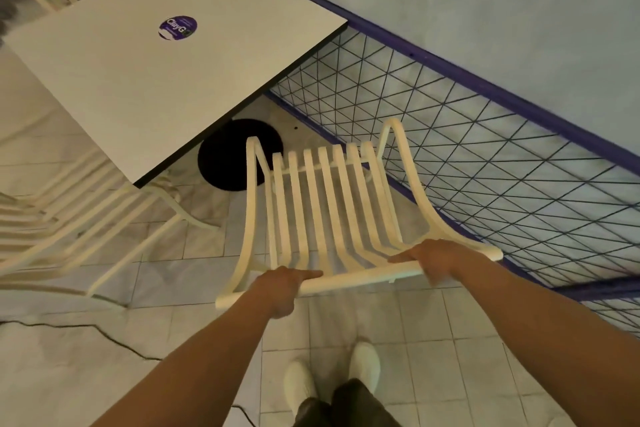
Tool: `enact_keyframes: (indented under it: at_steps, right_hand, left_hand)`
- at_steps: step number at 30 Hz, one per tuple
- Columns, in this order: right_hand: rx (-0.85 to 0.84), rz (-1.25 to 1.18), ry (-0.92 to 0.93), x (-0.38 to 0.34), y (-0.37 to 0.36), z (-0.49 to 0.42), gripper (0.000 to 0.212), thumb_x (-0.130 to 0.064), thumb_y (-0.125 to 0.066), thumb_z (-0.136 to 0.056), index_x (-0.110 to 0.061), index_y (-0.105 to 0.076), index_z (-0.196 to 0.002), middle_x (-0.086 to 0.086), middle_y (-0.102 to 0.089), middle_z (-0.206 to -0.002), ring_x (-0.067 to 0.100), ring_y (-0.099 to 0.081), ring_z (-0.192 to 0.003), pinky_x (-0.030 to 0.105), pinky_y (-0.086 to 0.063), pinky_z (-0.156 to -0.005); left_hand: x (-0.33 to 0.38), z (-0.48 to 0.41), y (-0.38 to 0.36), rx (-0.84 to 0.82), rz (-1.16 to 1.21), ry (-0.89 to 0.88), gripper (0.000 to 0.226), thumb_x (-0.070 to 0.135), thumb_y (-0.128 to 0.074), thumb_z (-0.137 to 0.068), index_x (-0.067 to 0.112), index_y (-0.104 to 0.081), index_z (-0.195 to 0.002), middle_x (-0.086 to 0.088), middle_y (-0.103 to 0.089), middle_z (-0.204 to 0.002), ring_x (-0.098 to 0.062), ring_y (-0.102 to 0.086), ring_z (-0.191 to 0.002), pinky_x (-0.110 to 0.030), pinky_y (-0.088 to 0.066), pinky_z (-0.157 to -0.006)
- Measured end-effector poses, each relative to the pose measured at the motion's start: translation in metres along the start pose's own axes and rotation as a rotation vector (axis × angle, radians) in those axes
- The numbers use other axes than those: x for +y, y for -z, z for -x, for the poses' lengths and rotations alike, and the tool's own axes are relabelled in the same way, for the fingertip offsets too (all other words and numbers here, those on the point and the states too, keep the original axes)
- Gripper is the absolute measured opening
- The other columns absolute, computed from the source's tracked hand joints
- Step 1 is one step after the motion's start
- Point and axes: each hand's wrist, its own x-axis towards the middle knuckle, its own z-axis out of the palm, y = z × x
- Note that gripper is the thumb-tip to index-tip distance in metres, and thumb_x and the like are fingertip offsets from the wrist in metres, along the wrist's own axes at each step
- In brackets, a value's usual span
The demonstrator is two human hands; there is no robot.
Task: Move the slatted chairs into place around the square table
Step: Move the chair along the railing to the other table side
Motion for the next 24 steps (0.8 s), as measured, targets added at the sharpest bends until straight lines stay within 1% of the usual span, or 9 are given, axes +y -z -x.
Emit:
enact_keyframes:
  at_steps: [4, 8, 13, 15, 18, 20, 22, 24]
  right_hand:
    - [0.012, 0.062, -0.003, 0.009, 0.010, -0.007, 0.083, -0.002, -0.058, -0.088, -0.055, -0.032, -0.146, -0.002, -0.058, -0.127, 0.019, -0.062, -0.100, 0.031, -0.052, -0.082]
    - [0.020, 0.110, 0.008, 0.011, 0.012, -0.011, 0.082, -0.003, -0.058, -0.088, -0.056, -0.032, -0.146, -0.002, -0.058, -0.122, 0.019, -0.061, -0.097, 0.032, -0.053, -0.081]
    - [0.018, 0.129, -0.012, 0.012, 0.011, -0.011, 0.085, -0.005, -0.058, -0.089, -0.056, -0.026, -0.148, -0.001, -0.057, -0.127, 0.019, -0.061, -0.099, 0.032, -0.053, -0.081]
    - [0.027, 0.133, -0.021, 0.011, 0.010, -0.011, 0.086, -0.005, -0.058, -0.088, -0.056, -0.024, -0.148, -0.001, -0.057, -0.126, 0.018, -0.059, -0.096, 0.031, -0.052, -0.079]
    - [0.054, 0.119, -0.047, 0.011, 0.007, -0.010, 0.086, -0.006, -0.059, -0.087, -0.055, -0.025, -0.149, -0.002, -0.057, -0.126, 0.015, -0.054, -0.088, 0.030, -0.048, -0.074]
    - [0.076, 0.103, -0.052, 0.012, 0.004, -0.010, 0.082, -0.010, -0.060, -0.087, -0.054, -0.027, -0.148, -0.003, -0.057, -0.127, 0.015, -0.056, -0.090, 0.029, -0.047, -0.074]
    - [0.105, 0.085, -0.050, 0.013, 0.001, -0.010, 0.077, -0.017, -0.060, -0.087, -0.056, -0.030, -0.146, -0.006, -0.058, -0.130, 0.015, -0.060, -0.095, 0.028, -0.049, -0.076]
    - [0.114, 0.077, -0.039, 0.014, -0.001, -0.010, 0.076, -0.018, -0.060, -0.087, -0.056, -0.032, -0.145, -0.007, -0.058, -0.132, 0.015, -0.061, -0.098, 0.027, -0.047, -0.075]
  left_hand:
    - [0.010, -0.001, -0.002, 0.008, 0.037, 0.024, 0.081, 0.005, -0.057, -0.095, 0.048, -0.023, -0.155, -0.006, -0.056, -0.127, -0.026, -0.061, -0.108, -0.039, -0.052, -0.095]
    - [0.009, 0.000, -0.004, 0.026, 0.035, 0.043, 0.081, 0.006, -0.057, -0.095, 0.051, -0.024, -0.154, -0.005, -0.058, -0.126, -0.025, -0.062, -0.105, -0.040, -0.053, -0.095]
    - [0.010, -0.002, -0.006, 0.019, 0.093, 0.067, 0.078, 0.008, -0.056, -0.096, 0.053, -0.027, -0.152, -0.001, -0.059, -0.122, -0.022, -0.062, -0.100, -0.038, -0.055, -0.092]
    - [0.010, -0.003, -0.005, 0.017, 0.084, 0.069, 0.079, 0.007, -0.056, -0.096, 0.053, -0.026, -0.152, -0.002, -0.058, -0.120, -0.022, -0.061, -0.098, -0.037, -0.055, -0.090]
    - [0.012, -0.002, -0.002, 0.018, 0.042, 0.058, 0.081, 0.006, -0.057, -0.095, 0.050, -0.024, -0.154, -0.004, -0.057, -0.122, -0.024, -0.061, -0.102, -0.035, -0.053, -0.089]
    - [0.012, -0.003, -0.002, 0.017, 0.031, 0.052, 0.081, 0.006, -0.058, -0.095, 0.049, -0.024, -0.154, -0.004, -0.057, -0.123, -0.024, -0.061, -0.104, -0.035, -0.053, -0.091]
    - [0.012, -0.002, -0.003, 0.024, 0.021, 0.053, 0.081, 0.007, -0.059, -0.095, 0.048, -0.025, -0.155, -0.004, -0.057, -0.124, -0.024, -0.062, -0.105, -0.036, -0.053, -0.092]
    - [0.013, -0.003, -0.003, 0.022, 0.012, 0.051, 0.080, 0.007, -0.059, -0.095, 0.047, -0.024, -0.155, -0.004, -0.057, -0.124, -0.024, -0.061, -0.105, -0.036, -0.053, -0.092]
